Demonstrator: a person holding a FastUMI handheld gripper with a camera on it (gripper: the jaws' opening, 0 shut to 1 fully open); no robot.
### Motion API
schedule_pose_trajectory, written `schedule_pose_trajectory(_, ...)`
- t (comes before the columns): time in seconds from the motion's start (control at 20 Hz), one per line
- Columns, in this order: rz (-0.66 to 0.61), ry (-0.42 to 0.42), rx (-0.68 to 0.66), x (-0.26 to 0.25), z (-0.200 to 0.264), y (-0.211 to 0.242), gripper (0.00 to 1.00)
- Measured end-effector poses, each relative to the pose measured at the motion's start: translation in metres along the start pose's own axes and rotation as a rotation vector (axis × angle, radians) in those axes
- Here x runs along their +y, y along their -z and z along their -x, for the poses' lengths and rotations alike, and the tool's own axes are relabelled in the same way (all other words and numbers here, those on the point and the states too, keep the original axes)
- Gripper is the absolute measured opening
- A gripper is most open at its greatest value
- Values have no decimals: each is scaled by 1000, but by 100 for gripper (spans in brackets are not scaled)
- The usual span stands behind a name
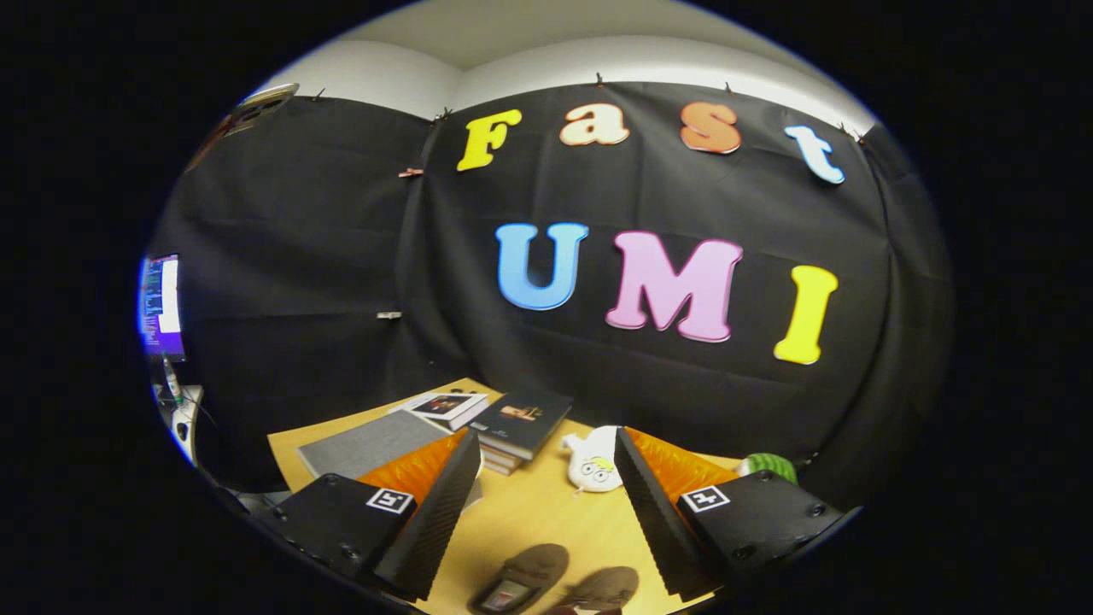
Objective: Open the storage box then place both shoes into the box .Put the left shoe in first, then the right shoe, with the right side of both shoes facing outward in a uniform manner.
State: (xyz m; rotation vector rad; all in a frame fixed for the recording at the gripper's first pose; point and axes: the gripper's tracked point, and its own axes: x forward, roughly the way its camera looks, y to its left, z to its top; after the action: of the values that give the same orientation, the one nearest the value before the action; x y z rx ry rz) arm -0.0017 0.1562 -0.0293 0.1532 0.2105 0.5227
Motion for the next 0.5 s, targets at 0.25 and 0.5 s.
schedule_pose_trajectory(0.25,-175,-255,168,66,-31,46,97)
schedule_pose_trajectory(0.5,-456,-410,420,113,-50,111,99)
